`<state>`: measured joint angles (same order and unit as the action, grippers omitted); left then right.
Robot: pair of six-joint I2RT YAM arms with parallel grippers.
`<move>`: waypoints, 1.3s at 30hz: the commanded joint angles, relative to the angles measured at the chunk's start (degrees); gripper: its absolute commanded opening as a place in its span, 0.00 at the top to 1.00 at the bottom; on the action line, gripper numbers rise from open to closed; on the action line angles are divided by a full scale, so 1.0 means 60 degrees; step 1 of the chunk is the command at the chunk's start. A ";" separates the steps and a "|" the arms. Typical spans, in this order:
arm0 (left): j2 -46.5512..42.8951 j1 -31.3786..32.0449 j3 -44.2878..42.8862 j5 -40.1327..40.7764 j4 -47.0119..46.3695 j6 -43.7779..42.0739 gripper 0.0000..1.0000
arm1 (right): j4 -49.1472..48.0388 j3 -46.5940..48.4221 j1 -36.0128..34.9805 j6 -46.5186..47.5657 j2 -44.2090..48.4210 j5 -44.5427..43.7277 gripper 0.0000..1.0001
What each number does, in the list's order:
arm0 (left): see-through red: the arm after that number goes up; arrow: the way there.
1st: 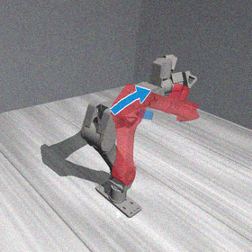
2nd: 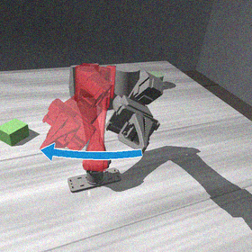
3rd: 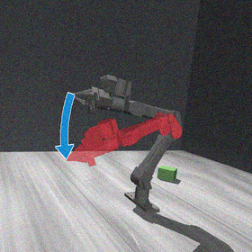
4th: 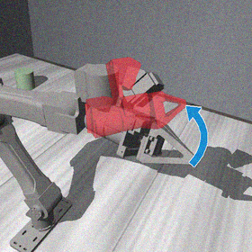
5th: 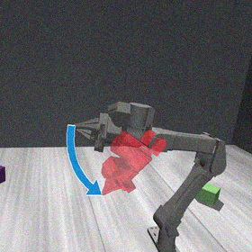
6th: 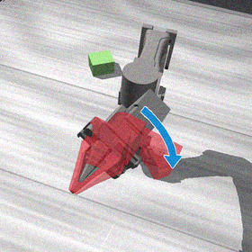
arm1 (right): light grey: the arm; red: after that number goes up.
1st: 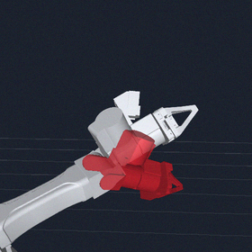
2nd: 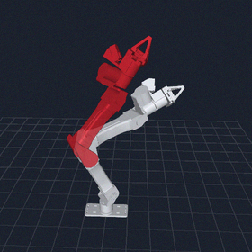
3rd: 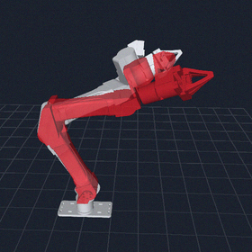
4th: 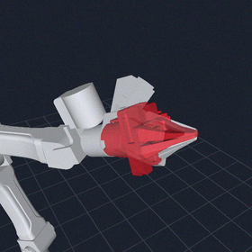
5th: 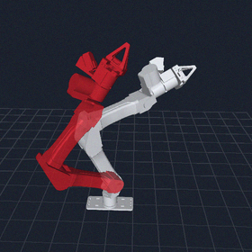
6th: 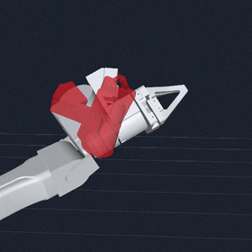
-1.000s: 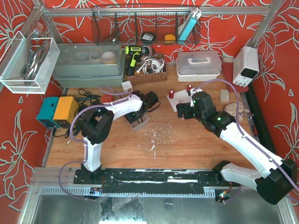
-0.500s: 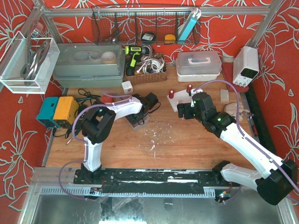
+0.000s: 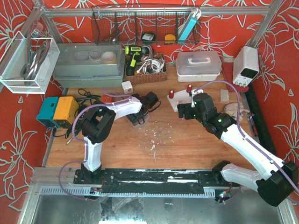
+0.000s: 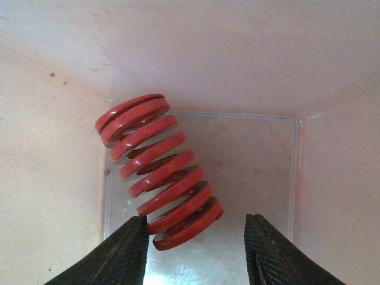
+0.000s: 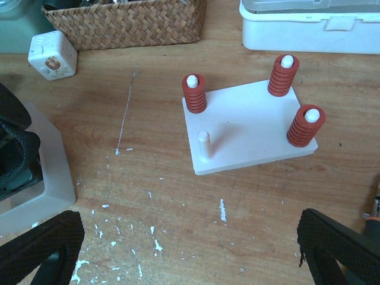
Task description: Install the large spring
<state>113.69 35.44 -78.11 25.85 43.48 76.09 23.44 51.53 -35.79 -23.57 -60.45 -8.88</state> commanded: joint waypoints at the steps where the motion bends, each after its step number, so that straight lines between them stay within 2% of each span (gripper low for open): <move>1: -0.0253 -0.0170 0.0010 0.0728 0.0376 0.0352 0.53 | -0.0142 -0.0106 -0.0049 -0.0070 0.0076 -0.0164 0.02; 9: 0.0178 -0.0377 0.0073 0.0862 0.0323 0.0561 0.50 | -0.0174 -0.0113 -0.0050 -0.0099 0.0035 -0.0162 0.02; 14: 0.0156 -0.0392 0.0149 0.0727 0.0165 0.0490 0.64 | -0.0195 -0.0100 -0.0042 -0.0071 -0.0085 -0.0150 0.02; 33: -0.1304 -0.0370 -0.0056 0.0678 0.0168 0.0006 0.78 | -0.0170 -0.0087 -0.0041 -0.0019 -0.0152 -0.0301 0.02; 39: -0.2115 -0.0184 0.0143 0.0971 -0.0270 -0.1136 0.83 | -0.0184 -0.0108 -0.0045 0.0005 -0.0080 -0.0568 0.01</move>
<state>106.39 33.43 -77.82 27.83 42.94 73.84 22.63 51.53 -35.79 -23.53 -61.54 -9.69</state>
